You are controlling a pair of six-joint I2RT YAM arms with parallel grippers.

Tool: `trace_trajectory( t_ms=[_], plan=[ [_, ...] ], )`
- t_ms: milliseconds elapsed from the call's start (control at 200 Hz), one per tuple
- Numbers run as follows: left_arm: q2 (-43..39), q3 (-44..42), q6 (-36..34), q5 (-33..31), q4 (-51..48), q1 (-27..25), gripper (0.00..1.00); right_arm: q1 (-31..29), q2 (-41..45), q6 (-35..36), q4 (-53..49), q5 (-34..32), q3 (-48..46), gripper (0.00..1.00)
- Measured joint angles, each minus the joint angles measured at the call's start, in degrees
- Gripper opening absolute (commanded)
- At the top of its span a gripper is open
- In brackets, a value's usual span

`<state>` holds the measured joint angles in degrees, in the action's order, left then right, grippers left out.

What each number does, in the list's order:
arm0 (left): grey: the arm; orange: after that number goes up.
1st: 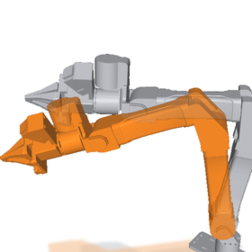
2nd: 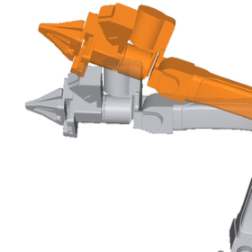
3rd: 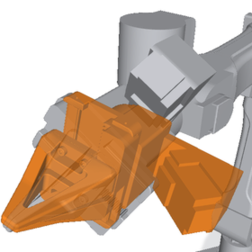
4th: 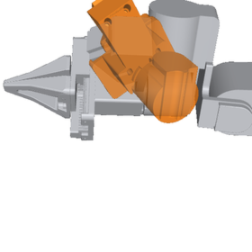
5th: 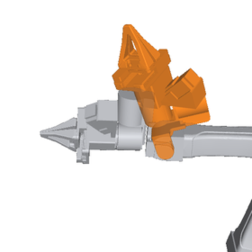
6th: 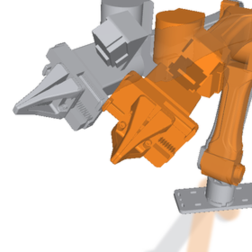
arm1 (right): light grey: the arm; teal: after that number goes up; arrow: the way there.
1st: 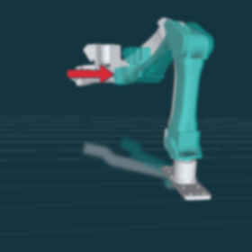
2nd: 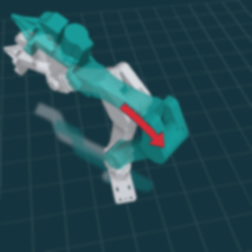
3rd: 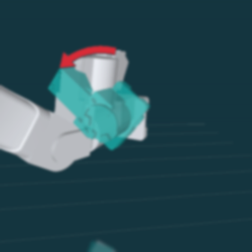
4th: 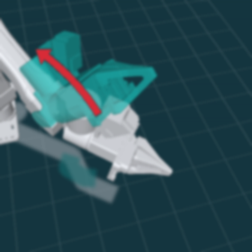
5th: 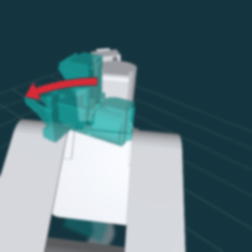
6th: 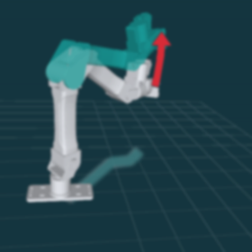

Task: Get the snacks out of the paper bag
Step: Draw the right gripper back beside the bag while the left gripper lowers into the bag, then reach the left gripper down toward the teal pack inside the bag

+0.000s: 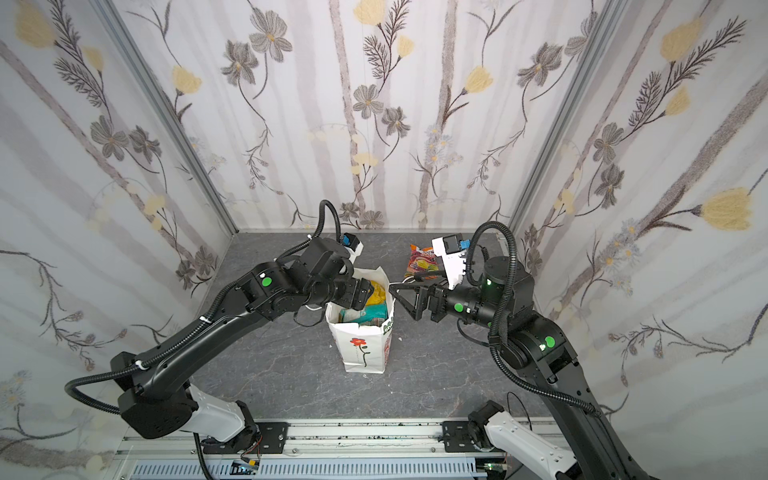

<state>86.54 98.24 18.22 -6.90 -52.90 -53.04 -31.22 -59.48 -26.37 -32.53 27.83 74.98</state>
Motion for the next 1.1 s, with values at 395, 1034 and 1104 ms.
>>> trace_trajectory(
  t_ms=[395, 1034, 1104],
  plan=[
    [4.5, -12.0, 4.6, -2.5, 7.6, 3.0, 0.83, -0.2, 0.5, -0.6, -1.2, -1.3, -1.6, 0.99],
    [6.6, -24.4, 6.9, -4.1, 22.6, 3.5, 0.93, -0.2, 1.9, -2.7, -1.2, -2.8, -3.7, 0.99],
    [7.0, -24.4, 6.9, -3.8, 23.1, 3.6, 0.93, -0.2, 2.4, -2.7, -1.2, -3.0, -4.0, 0.99]
  ],
)
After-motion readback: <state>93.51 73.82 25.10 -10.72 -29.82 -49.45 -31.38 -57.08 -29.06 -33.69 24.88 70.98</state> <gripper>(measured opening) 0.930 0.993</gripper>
